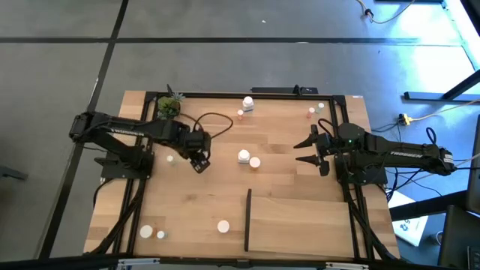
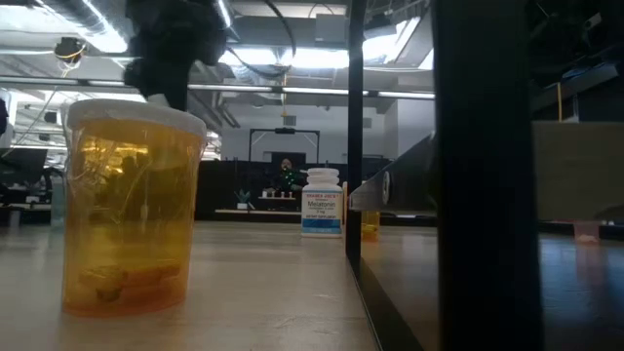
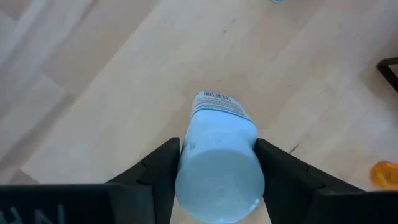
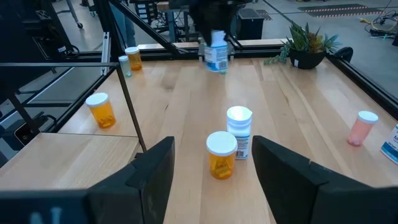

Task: Pick and place medicine bottles onto shelf by color
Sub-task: Move the bottom left white bottle closer to the center

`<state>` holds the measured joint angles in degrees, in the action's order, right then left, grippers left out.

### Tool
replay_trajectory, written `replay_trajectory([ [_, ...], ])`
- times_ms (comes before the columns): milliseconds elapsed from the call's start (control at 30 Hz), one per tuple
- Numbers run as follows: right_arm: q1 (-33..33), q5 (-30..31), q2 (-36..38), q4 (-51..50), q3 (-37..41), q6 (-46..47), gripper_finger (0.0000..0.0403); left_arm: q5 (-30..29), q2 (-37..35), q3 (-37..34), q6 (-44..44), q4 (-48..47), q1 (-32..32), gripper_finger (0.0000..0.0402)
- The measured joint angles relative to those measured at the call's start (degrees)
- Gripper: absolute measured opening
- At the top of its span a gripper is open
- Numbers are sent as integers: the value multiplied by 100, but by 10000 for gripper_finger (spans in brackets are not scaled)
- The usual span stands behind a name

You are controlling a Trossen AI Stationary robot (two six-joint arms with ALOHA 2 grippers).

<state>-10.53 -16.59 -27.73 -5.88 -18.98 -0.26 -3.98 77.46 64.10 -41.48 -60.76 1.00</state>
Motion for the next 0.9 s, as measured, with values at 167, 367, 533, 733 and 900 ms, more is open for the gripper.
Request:
replay_trajectory([
  [167,-1,1,1,2,0,1,217,168,357,244,884,-36,436,179],
  [367,1,1,1,0,0,1,217,170,993,472,1915,43,695,179],
  [533,-1,1,1,1,0,1,217,178,1456,494,2446,416,699,179],
  [733,0,0,-1,0,0,1,217,178,1764,496,2603,624,653,179],
  [900,1,1,1,2,0,1,217,178,1806,498,2669,714,642,179],
])
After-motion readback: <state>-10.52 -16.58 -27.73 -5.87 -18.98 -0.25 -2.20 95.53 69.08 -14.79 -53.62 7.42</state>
